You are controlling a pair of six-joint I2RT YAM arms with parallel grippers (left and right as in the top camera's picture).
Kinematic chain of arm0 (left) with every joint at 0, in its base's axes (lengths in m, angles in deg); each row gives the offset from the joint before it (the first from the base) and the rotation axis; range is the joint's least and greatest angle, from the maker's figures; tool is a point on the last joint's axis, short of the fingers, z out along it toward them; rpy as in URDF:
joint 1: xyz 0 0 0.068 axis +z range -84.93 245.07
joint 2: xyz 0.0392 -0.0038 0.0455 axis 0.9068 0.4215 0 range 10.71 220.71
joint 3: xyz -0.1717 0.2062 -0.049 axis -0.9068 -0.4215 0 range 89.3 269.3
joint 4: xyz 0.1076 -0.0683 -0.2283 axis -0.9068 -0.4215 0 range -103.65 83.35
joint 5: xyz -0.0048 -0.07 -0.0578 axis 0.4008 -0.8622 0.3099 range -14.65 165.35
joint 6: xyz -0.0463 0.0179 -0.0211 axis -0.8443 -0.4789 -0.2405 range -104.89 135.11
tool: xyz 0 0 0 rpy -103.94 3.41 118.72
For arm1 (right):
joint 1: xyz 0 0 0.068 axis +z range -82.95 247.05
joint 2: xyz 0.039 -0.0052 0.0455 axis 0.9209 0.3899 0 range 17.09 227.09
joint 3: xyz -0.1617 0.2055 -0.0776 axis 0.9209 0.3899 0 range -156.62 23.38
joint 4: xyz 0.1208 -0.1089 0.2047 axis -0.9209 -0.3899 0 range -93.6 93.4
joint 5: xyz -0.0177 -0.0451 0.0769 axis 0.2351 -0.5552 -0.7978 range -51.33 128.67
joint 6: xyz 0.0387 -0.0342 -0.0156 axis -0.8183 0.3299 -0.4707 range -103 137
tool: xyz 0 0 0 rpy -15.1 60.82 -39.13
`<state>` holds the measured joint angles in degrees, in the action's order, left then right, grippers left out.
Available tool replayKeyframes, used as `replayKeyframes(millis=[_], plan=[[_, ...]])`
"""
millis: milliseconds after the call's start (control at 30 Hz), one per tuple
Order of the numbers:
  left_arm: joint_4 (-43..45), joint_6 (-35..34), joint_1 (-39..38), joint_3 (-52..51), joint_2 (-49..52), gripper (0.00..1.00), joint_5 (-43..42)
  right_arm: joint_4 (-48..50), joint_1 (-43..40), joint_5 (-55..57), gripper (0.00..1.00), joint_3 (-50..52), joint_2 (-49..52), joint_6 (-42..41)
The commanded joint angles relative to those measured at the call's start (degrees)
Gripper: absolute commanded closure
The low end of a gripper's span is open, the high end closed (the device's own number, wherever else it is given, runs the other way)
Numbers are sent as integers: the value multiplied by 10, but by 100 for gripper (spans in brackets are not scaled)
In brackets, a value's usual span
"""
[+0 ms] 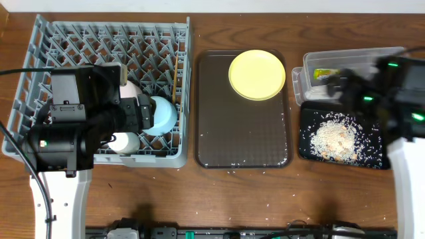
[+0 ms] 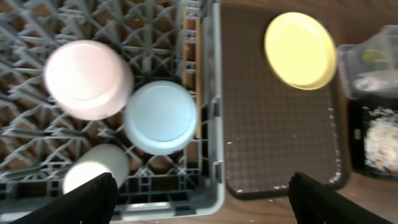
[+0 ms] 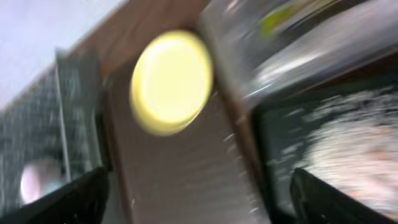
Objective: Sort waste into correct bins and load items into the dishwasher
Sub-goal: 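Grasp the yellow plate's edge on the brown tray with the right gripper, then lift the yellow plate and pass it to the left gripper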
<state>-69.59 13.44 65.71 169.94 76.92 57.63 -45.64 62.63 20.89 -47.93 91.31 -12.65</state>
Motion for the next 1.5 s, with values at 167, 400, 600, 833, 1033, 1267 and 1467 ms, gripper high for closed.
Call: replayKeyframes(millis=[167,400,600,833,1033,1267,1467], plan=[[-1,-1,0,7,-3,11,-33,69,248,210,11,37,172,-309],[-1,-1,0,7,-3,11,-33,282,274,245,36,37,336,-382],[-1,-1,0,7,-3,11,-33,315,273,231,55,37,424,-397],[0,-1,0,7,1,7,-33,224,265,231,99,37,392,-346],[10,-1,0,7,4,1,-128,184,235,191,99,37,259,-118],[43,-1,-2,7,39,1,-293,184,187,-109,99,37,64,168],[83,-1,-63,7,78,10,-373,184,204,-146,99,37,-25,195]])
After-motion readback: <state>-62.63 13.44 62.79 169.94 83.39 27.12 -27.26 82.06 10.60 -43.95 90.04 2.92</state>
